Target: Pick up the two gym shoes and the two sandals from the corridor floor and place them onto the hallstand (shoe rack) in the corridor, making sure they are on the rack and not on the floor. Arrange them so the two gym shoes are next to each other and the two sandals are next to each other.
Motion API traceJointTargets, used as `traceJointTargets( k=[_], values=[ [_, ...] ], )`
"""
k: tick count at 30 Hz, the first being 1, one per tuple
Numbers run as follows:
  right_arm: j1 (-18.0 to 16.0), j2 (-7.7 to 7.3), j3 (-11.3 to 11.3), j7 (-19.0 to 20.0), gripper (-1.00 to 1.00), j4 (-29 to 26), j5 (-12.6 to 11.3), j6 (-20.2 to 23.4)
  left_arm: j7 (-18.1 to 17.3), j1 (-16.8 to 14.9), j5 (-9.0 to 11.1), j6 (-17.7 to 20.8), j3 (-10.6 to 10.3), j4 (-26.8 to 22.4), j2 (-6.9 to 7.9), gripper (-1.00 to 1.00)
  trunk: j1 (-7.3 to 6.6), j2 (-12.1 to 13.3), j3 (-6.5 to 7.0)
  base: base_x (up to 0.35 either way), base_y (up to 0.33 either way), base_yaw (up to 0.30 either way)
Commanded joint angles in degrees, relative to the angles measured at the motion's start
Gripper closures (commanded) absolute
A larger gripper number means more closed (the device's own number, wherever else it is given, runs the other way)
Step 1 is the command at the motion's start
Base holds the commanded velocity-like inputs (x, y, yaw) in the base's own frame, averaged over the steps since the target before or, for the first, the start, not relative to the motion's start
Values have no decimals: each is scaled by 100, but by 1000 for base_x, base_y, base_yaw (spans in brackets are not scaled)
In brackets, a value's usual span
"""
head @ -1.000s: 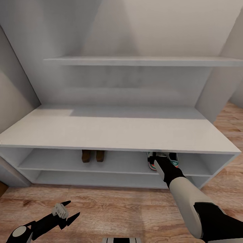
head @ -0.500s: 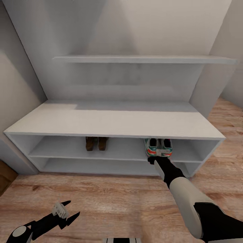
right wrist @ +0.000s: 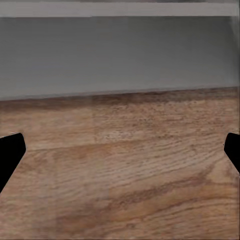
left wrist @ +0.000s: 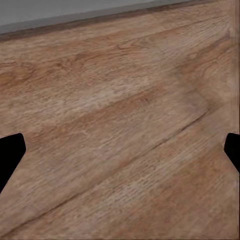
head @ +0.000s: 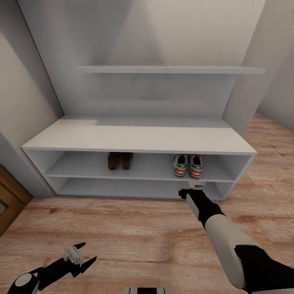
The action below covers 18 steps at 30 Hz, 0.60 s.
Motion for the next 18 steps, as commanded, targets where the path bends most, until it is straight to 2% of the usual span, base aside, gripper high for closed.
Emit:
traceJointTargets(
  k=[1,12,18],
  values=[
    [-1,6,-28,-8,-100,-10,5,26,-22,-4,-57,-32,28,-5,-5,-100,-5,-2,-4,-335,0,0],
    [9,10,-28,-8,-100,-10,5,26,-22,-4,-57,-32,30,-5,-4,-100,-5,-2,-4,-321,0,0],
    [19,10,-28,2,-100,-10,6,0,-22,-4,-62,-31,26,-12,-2,-100,-5,-2,-4,-62,0,0]
  ],
)
